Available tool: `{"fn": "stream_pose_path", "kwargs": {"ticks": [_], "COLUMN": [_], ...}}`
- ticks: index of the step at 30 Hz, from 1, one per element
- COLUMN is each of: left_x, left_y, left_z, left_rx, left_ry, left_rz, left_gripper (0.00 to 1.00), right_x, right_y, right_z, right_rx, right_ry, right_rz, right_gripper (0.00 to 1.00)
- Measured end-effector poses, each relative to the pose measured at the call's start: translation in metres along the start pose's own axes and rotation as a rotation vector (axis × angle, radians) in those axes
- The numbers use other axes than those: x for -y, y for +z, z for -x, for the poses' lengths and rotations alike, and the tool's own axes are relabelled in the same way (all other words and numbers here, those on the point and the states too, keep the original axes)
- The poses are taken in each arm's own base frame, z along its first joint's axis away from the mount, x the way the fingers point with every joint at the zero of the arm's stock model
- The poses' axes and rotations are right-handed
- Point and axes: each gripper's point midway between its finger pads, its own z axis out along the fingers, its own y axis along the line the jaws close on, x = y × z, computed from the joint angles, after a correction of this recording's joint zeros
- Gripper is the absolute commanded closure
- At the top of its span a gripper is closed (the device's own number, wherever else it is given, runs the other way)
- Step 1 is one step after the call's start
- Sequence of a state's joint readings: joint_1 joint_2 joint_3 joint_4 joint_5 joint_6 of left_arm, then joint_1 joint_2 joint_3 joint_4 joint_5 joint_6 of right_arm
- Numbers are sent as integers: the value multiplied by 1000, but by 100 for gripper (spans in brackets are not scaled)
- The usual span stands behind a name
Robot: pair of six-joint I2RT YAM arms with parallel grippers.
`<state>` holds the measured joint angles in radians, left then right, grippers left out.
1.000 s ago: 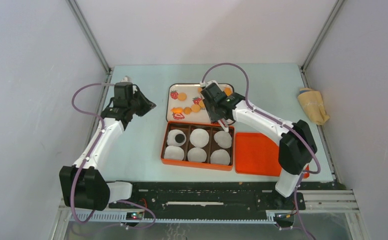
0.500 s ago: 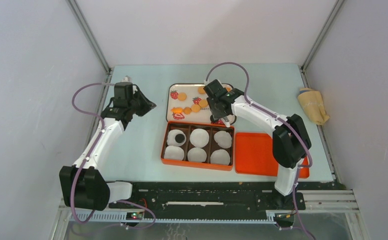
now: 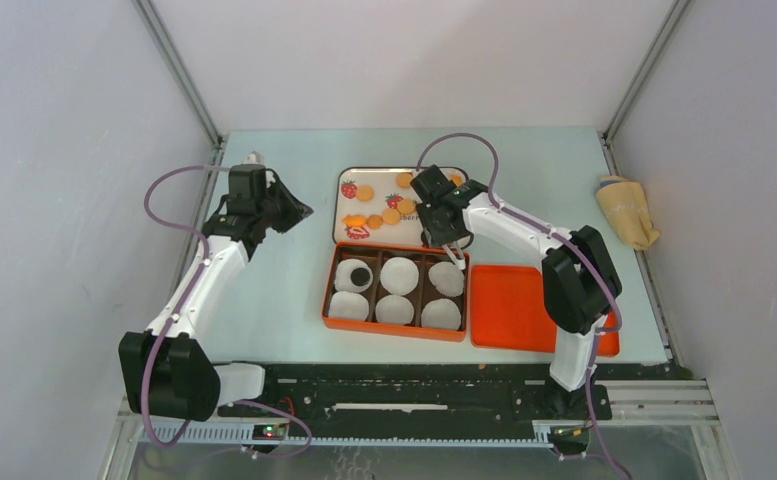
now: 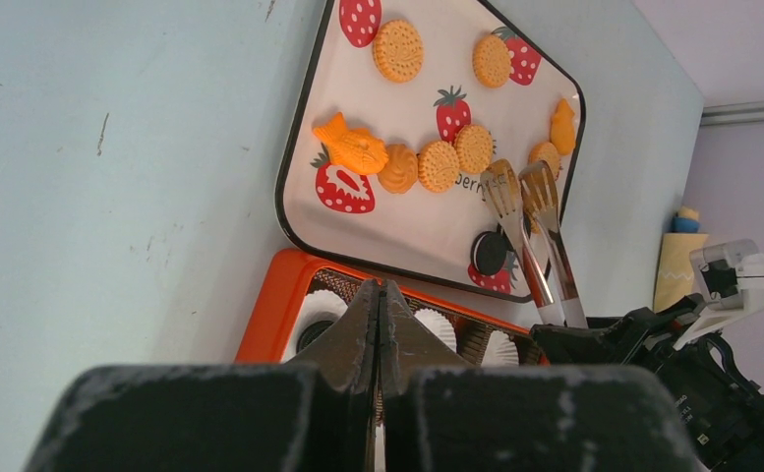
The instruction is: Pack the cookies
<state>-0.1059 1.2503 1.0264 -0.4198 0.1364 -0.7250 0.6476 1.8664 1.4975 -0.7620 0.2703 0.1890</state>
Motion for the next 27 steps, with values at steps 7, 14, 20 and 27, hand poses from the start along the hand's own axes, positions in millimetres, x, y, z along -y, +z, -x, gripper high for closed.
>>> {"fn": "stream_pose_path", "kwargs": {"ticks": [7, 14, 20, 27], "left_x": [2, 6, 5, -1], "left_y": [0, 0, -1, -1], "left_z": [0, 0, 0, 0], "left_rx": [-4, -5, -2, 0], "left_ry": [0, 2, 1, -2], "left_rz": [-11, -30, -26, 7], "left_gripper": [98, 98, 98, 98], "right_x": [0, -1, -7, -58], "right_y": [-1, -9, -46, -136], "right_z": [-5, 4, 15, 27], "right_rx": [-21, -4, 75, 264], "right_ry": [3, 20, 7, -86], "right_rz": [4, 8, 11, 133], "right_gripper": [76, 85, 84, 85]}}
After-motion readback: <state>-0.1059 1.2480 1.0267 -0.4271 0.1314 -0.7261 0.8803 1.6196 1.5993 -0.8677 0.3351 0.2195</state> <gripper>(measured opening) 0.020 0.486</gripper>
